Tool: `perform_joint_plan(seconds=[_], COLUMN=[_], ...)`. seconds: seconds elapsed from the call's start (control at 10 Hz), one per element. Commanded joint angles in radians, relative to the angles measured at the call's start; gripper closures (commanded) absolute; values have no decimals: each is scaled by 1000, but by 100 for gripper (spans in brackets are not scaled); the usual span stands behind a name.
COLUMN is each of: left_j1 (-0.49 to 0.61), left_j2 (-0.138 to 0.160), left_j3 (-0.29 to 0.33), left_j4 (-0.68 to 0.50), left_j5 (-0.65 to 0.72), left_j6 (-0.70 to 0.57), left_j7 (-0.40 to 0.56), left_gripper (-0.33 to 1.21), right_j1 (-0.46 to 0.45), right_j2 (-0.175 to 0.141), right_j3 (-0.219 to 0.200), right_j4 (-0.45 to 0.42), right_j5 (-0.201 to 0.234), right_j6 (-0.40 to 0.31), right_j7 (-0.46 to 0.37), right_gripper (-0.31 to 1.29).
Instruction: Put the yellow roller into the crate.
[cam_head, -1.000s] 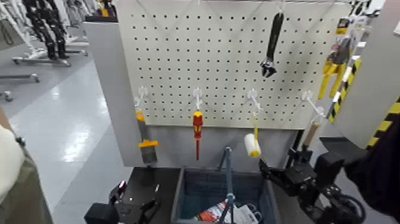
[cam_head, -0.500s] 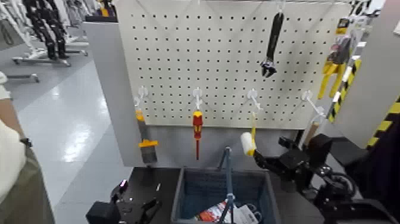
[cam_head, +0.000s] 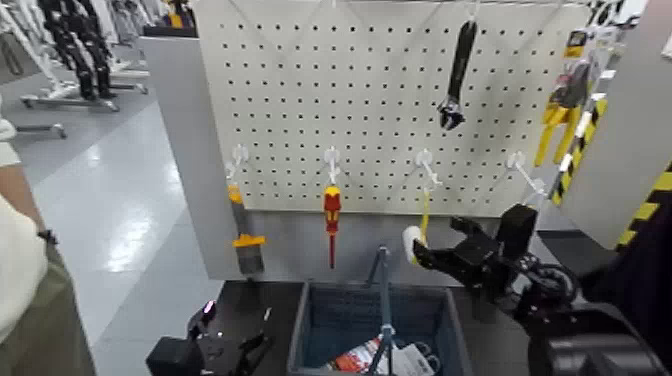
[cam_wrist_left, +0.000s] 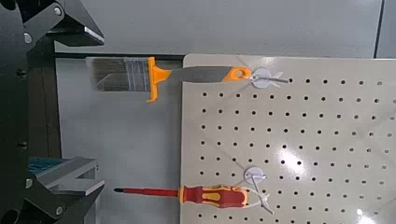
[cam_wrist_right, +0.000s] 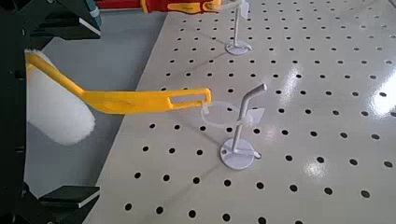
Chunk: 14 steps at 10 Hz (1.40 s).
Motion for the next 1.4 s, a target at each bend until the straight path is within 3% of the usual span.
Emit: perform_joint_plan(seconds=[0.1,0.2,0.3,0.4,0.5,0.7,1.4], left_j1=[0,0,0,2,3,3,5], left_j2=[-1,-1,-1,-1,0,0,2], left_j3=[0,0,-2,0,2,2,2], left_j4=[0,0,0,0,0,0,-1], left_j5=[2,2,3,5,6,8,13], left_j6=[0,0,2,2,2,2,2], left_j7=[0,0,0,0,0,0,0], left_gripper=[22,22,22,22,22,22,22], right_j1=[-36,-42,-44,-42,-38,-22,-1], right_j2=[0,0,1,1,1,1,7], right_j3=[12,14,15,18,22,25,14], right_j4=[44,45,41,38,25,-5,-37], right_j5=[-10,-10,-10,-9,-6,2,6], right_j6=[-23,-29,-31,-29,-28,-18,-21], right_j7=[15,16,16,12,2,-36,-54], right_gripper=[13,13,25,71,98,124,128])
